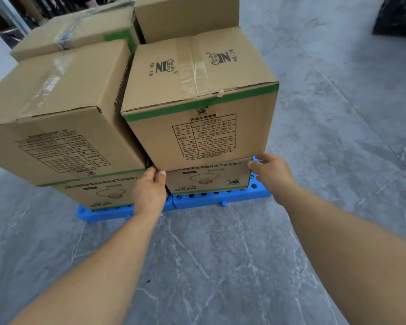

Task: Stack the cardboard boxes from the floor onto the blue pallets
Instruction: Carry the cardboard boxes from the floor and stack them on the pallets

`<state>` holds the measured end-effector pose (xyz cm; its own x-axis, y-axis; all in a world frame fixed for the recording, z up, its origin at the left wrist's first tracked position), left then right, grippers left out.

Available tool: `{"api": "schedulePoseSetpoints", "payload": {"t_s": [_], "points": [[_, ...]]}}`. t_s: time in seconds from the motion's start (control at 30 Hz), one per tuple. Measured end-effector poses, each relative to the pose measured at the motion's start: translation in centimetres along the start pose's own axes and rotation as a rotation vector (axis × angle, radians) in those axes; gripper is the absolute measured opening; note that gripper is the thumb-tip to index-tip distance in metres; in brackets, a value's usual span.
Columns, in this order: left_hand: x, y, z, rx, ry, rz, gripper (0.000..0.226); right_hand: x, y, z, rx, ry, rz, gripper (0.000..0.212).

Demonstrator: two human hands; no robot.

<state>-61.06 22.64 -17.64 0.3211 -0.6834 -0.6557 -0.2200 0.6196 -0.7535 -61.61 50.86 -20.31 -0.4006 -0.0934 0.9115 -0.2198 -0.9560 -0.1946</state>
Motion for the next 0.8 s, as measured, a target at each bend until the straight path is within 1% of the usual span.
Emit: {"api": "schedulePoseSetpoints", "payload": {"t_s": [0.03, 0.07, 0.1, 0.2, 0.27, 0.37, 0.5, 0.57, 0.63, 0.73, 0.8], "points": [[-0.1, 0.0, 0.0, 0.002, 0.011, -0.005, 0.028, 0.1, -0.3, 0.1, -0.02, 0.008, -0.052, 0.048], [-0.2, 0.0, -0.1, 0.003, 0.015, -0.007, 0.027, 0.3, -0.5, 0.1, -0.035, -0.003, -0.08, 0.057], [-0.2, 0.0, -0.1, 0.004, 0.014, -0.011, 0.026, 0.6, -0.6, 0.1, -0.04, -0.035, -0.083, 0.056], [-0.2, 0.0, -0.2, -0.004, -0.001, -0.006, 0.024, 1.6, -0.4, 0.1, -0.035, -0.126, -0.037, 0.018], [-0.1, -0.2, -0.2, -0.018, -0.017, 0.004, 0.022, 1.8, -0.3, 0.2, -0.032, -0.142, -0.02, 0.007], [-0.2, -0.3, -0.2, -0.035, -0.017, -0.01, 0.024, 2.0, -0.3, 0.4, -0.025, -0.157, -0.005, 0.008], [-0.1, -0.5, -0.2, -0.035, -0.026, 0.005, 0.033, 2.0, -0.4, 0.2, -0.035, -0.163, 0.016, 0.008], [-0.1, -0.5, -0.2, -0.012, -0.038, 0.008, 0.036, 1.9, -0.4, 0.1, -0.039, -0.162, 0.031, 0.007], [0.4, -0.5, 0.1, 0.042, -0.032, 0.003, 0.037, 1.8, -0.4, 0.0, -0.029, -0.153, 0.054, 0.011], [3.2, -1.8, 0.7, 0.118, -0.03, -0.046, 0.035, 1.4, -0.4, -0.2, -0.028, -0.126, 0.09, 0.014], [6.3, -4.1, 0.0, 0.099, -0.077, -0.101, 0.034, 1.3, -0.3, -0.4, -0.031, -0.112, 0.11, 0.012]]}}
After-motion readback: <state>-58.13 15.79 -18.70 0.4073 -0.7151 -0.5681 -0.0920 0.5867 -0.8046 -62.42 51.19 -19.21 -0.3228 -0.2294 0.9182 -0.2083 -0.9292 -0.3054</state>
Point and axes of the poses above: each hand's wrist, its own z-axis away from the middle knuckle, its own y-axis out of the palm, x = y × z, the point moved 6 cm from there along -z, towards the middle knuckle, and after that the axes turned 6 degrees about -z, right-handed, at the moved point
